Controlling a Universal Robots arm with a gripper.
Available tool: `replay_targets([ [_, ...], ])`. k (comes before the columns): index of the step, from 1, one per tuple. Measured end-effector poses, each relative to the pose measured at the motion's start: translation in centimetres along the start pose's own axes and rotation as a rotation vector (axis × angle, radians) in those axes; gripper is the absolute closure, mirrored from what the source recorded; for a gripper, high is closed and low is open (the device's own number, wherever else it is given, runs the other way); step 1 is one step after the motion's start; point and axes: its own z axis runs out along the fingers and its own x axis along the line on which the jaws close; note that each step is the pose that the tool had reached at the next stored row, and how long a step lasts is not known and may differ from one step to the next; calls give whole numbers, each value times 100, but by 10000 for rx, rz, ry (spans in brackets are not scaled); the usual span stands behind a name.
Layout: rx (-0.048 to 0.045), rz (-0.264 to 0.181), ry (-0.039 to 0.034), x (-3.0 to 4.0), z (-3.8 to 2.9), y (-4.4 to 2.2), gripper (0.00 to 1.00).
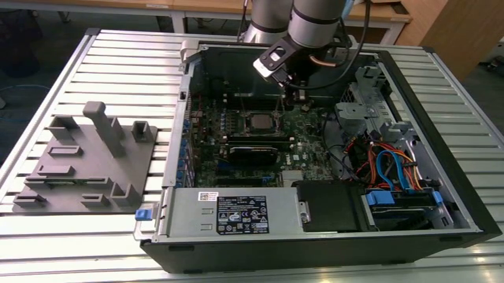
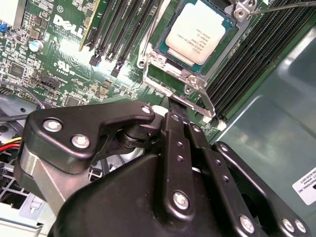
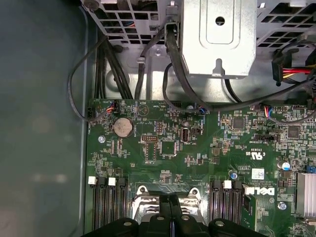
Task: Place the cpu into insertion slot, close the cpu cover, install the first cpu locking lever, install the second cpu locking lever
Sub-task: 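Close the cpu cover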
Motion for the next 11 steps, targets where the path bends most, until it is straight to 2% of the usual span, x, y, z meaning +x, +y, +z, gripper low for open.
replay_targets([
  [11, 0, 0, 0, 0, 2, -31, 90],
])
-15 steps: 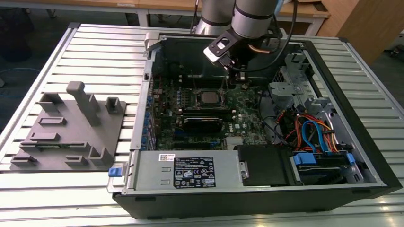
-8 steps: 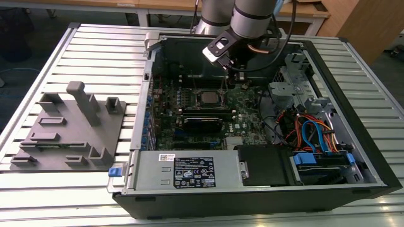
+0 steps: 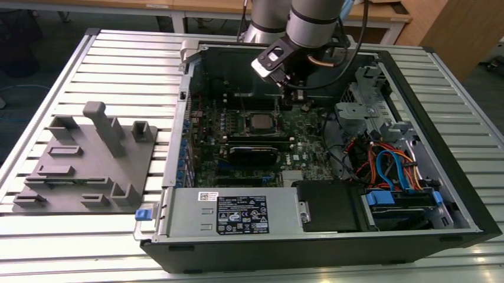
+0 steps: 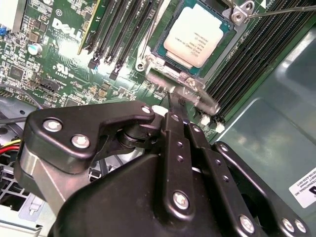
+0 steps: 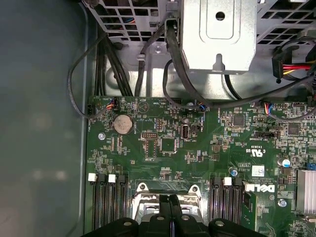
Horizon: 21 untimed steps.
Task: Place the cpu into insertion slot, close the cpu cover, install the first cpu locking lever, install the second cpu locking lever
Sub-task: 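Close the cpu cover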
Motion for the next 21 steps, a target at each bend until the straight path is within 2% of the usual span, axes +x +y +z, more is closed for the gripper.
replay_targets([
  [12, -2, 2, 6, 1, 10, -17, 90],
  [16, -1, 0, 1, 0, 43, -81, 90],
  [21, 0, 0, 0, 0, 91, -207, 90],
])
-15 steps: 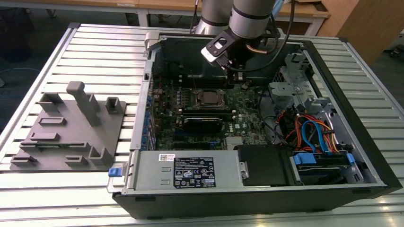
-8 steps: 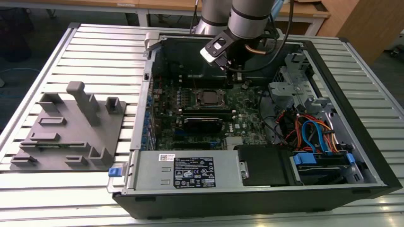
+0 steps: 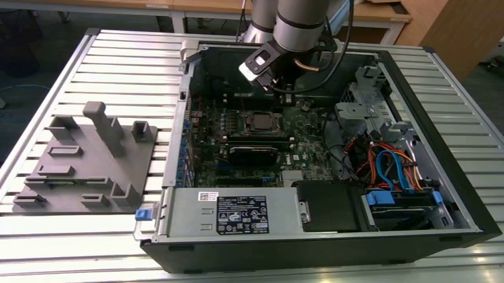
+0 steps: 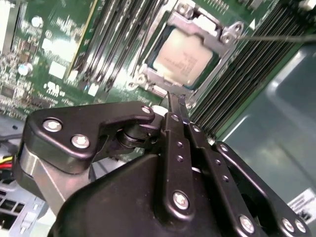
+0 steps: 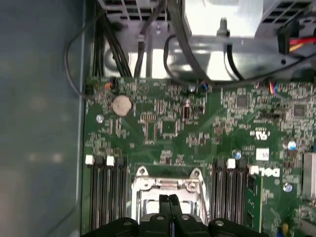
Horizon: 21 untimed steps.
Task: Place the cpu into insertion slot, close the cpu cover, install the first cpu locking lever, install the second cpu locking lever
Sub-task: 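Close the cpu cover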
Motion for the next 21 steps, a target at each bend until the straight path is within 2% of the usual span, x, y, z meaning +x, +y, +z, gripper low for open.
replay_targets([
  [6, 0, -1, 1, -1, 58, -121, 90],
  [14, 1, -9, -1, -2, 127, -245, 90],
  [21, 0, -13, 1, -2, 167, -388, 90],
])
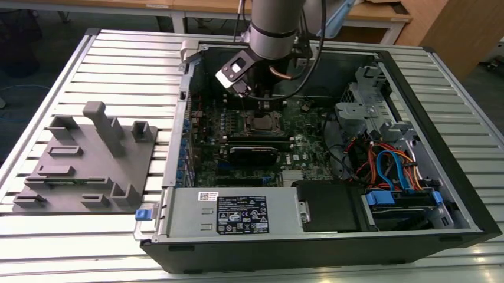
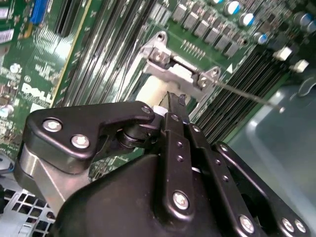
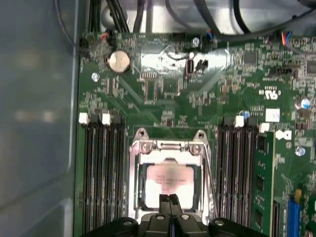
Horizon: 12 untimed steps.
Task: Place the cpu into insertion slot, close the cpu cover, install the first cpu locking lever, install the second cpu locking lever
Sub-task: 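Close the cpu cover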
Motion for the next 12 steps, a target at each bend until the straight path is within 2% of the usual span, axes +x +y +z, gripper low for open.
replay_targets([
  [8, 1, -12, 0, 1, 21, -130, 90],
  [12, 1, -19, 0, -1, 70, -149, 90],
])
